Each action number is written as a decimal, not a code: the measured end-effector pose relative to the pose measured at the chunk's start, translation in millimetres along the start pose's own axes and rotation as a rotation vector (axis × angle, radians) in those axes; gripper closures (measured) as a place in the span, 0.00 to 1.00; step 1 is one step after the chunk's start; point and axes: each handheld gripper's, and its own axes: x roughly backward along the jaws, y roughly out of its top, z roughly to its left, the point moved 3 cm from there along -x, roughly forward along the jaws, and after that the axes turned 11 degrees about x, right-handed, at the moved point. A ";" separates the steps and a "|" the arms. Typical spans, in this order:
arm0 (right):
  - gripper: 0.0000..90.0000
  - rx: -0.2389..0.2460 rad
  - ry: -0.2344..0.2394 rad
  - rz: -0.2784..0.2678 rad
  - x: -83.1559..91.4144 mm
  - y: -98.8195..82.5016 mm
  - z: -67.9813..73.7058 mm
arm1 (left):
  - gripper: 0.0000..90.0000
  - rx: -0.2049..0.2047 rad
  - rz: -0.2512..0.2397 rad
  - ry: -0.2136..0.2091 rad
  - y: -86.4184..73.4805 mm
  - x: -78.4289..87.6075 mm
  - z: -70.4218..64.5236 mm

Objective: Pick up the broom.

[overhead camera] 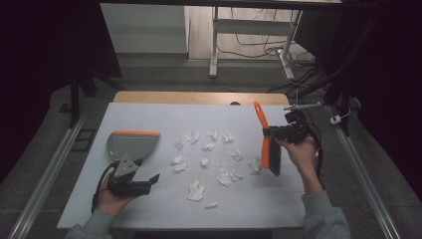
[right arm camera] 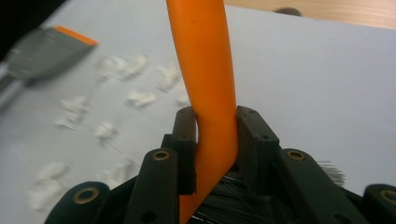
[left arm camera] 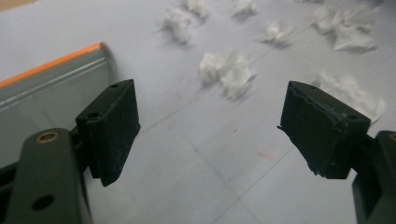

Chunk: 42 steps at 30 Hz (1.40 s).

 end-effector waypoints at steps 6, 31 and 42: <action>0.78 0.004 0.028 -0.061 -7.5 10.4 27.8 | 0.22 -0.033 -0.018 -0.026 14.0 -4.4 -19.4; 0.78 -0.085 0.178 -0.214 -71.5 18.0 89.0 | 0.22 -0.074 -0.023 -0.215 62.4 -69.8 -105.1; 0.78 -0.131 0.217 -0.268 -84.4 14.5 102.7 | 0.29 -0.062 -0.031 -0.193 61.6 -93.8 -112.6</action>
